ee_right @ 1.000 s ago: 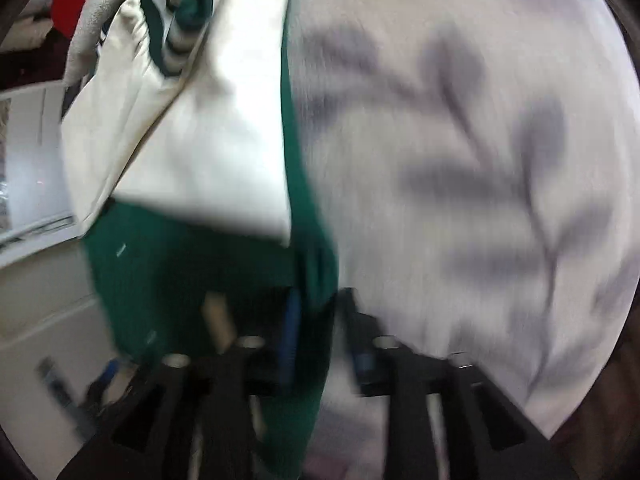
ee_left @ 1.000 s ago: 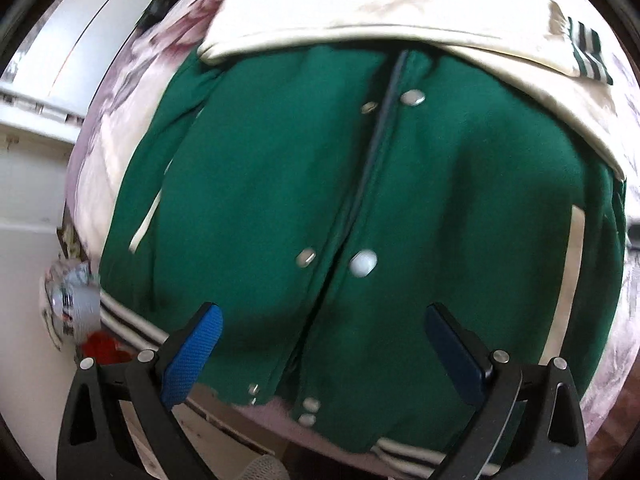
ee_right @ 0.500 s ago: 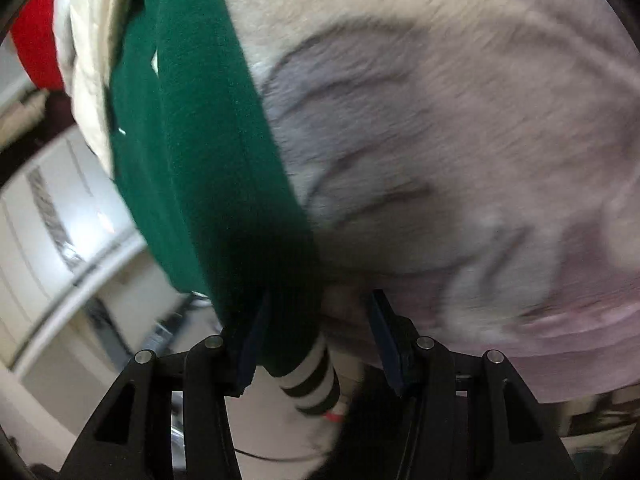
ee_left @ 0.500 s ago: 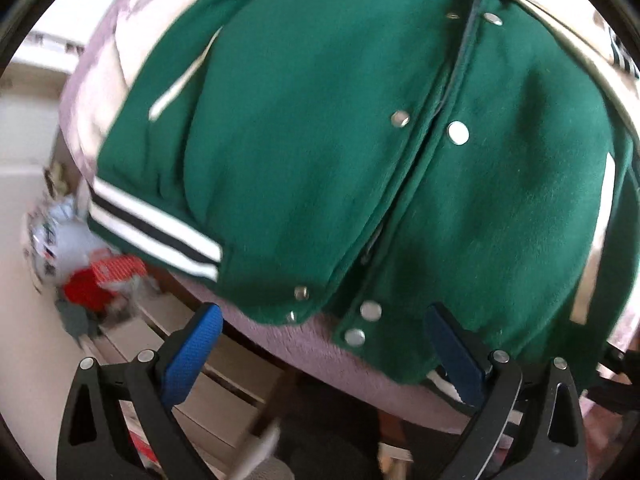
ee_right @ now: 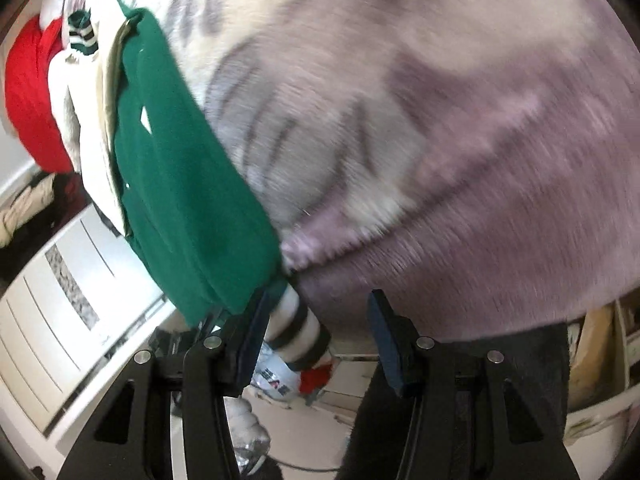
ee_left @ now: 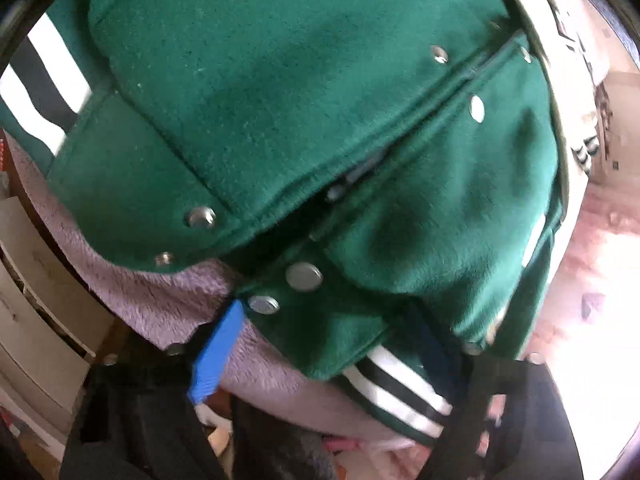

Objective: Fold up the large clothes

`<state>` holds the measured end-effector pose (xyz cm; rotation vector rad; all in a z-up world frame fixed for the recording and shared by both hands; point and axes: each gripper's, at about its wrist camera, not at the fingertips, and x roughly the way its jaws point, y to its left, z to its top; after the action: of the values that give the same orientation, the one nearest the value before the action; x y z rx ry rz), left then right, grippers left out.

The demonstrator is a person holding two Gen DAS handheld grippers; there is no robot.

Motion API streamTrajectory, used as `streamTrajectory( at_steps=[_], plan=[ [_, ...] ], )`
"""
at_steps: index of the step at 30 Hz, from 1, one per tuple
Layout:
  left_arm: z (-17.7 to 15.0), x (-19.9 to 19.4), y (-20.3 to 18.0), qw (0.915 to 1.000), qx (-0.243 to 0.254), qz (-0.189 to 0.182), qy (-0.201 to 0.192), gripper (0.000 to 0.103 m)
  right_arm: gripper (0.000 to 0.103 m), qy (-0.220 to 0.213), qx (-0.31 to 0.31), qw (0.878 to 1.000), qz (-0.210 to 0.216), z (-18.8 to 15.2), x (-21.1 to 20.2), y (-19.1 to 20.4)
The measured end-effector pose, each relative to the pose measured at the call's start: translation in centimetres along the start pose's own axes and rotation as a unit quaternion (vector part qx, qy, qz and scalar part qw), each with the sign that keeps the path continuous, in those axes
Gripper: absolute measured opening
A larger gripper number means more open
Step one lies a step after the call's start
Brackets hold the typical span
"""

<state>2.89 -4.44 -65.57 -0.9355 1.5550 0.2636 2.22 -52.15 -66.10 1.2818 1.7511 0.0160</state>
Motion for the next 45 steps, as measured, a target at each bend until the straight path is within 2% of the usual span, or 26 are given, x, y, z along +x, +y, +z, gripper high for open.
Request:
streamTrajectory(
  at_steps=[1,2,3,8,13,16,17,18,20,21,23,25,27,29,31,34,35,36,38,39,40,41,42,43,44,45],
  plan=[
    [-0.1,-0.4,0.2,0.9999,0.0,-0.002,-0.01,0.03,0.053,-0.006,0.005,1.0,-0.001,-0.7,0.0,-0.5],
    [-0.3,-1.1,0.2,0.9998,0.003,0.004,-0.022,0.016,0.053,-0.014,0.011,1.0,-0.003,-1.4,0.2,-0.8],
    [-0.8,-1.9,-0.6,0.9995,0.01,0.004,-0.031,0.011,0.053,-0.018,0.015,1.0,-0.004,-1.7,0.7,-0.9],
    [-1.8,-7.4,-2.4,0.9947,0.062,-0.01,-0.082,0.008,0.053,-0.046,0.01,0.999,-0.016,-3.9,0.8,-2.9],
    [-1.4,-10.1,-2.8,0.9925,0.063,-0.04,-0.097,0.007,0.053,-0.06,-0.096,0.99,-0.079,-6.5,3.1,0.1],
    [-0.7,-10.6,-1.9,0.9922,0.059,-0.047,-0.099,0.007,0.053,-0.098,-0.189,0.97,-0.119,-8.0,5.4,3.2],
    [-0.8,-10.4,-2.1,0.9922,0.061,-0.045,-0.099,0.007,0.053,-0.117,-0.228,0.956,-0.14,-8.6,6.6,4.6],
    [-0.9,-10.4,-2.2,0.9922,0.063,-0.045,-0.098,0.007,0.053,-0.131,-0.247,0.948,-0.153,-9.2,7.2,5.0],
    [-1.1,-10.9,-2.3,0.9918,0.07,-0.045,-0.097,0.007,0.053,-0.18,-0.284,0.922,-0.192,-9.9,9.1,6.8],
    [-1.1,-11.0,-2.4,0.991,0.078,-0.043,-0.1,0.007,0.053,-0.215,-0.294,0.905,-0.222,-10.2,10.0,7.7],
    [-1.1,-10.9,-3.1,0.9903,0.087,-0.04,-0.101,0.007,0.052,-0.289,-0.303,0.862,-0.285,-10.9,11.0,8.4],
    [-1.3,-10.8,-3.2,0.9906,0.089,-0.039,-0.096,0.007,0.041,-0.364,-0.304,0.819,-0.324,-12.3,10.9,8.9],
    [-1.6,-10.5,-3.0,0.9908,0.093,-0.035,-0.092,0.007,0.024,-0.414,-0.312,0.786,-0.338,-14.3,10.4,9.3],
    [-1.8,-9.7,-2.8,0.9912,0.095,-0.03,-0.087,0.008,0.021,-0.447,-0.318,0.764,-0.341,-16.3,9.4,9.3],
    [-2.0,-7.7,-2.2,0.9925,0.098,-0.018,-0.071,0.008,0.021,-0.446,-0.306,0.768,-0.344,-16.4,8.7,9.5],
    [-2.0,-3.8,-0.8,0.9934,0.106,0.011,-0.042,0.01,0.021,-0.401,-0.283,0.794,-0.357,-14.8,9.8,8.2],
    [-1.9,-3.1,-0.6,0.9934,0.108,0.013,-0.037,0.012,0.021,-0.372,-0.282,0.808,-0.359,-13.8,10.5,7.5],
    [-1.8,-2.4,-0.5,0.9936,0.11,0.011,-0.023,0.013,0.027,-0.352,-0.272,0.826,-0.346,-12.8,10.3,7.2],
    [-1.6,-2.5,-0.9,0.9926,0.12,0.015,-0.006,0.015,0.035,-0.329,-0.26,0.852,-0.315,-11.8,9.2,6.8],
    [-1.5,-2.9,-1.3,0.9913,0.13,0.021,0.002,0.02,0.05,-0.307,-0.255,0.868,-0.296,-11.4,8.4,6.5],
    [-1.6,-3.5,-1.7,0.9888,0.145,0.036,0.004,0.028,0.056,-0.287,-0.25,0.882,-0.277,-11.1,7.4,6.2],
    [-1.7,-4.0,-2.0,0.9864,0.157,0.047,0.004,0.032,0.058,-0.268,-0.246,0.895,-0.259,-10.9,6.7,5.9],
    [-1.8,-4.6,-2.3,0.9834,0.171,0.06,0.003,0.044,0.059,-0.239,-0.235,0.914,-0.229,-10.6,5.7,5.5],
    [-2.0,-5.4,-2.3,0.9803,0.184,0.071,-0.002,0.065,0.059,-0.212,-0.223,0.93,-0.201,-10.4,4.7,5.0],
    [-2.1,-6.1,-2.2,0.9781,0.191,0.082,-0.009,0.075,0.059,-0.185,-0.212,0.943,-0.179,-10.2,4.0,4.6],
    [-2.2,-6.7,-2.1,0.9759,0.197,0.092,-0.016,0.086,0.059,-0.167,-0.201,0.949,-0.176,-10.1,3.3,4.3]
  ],
)
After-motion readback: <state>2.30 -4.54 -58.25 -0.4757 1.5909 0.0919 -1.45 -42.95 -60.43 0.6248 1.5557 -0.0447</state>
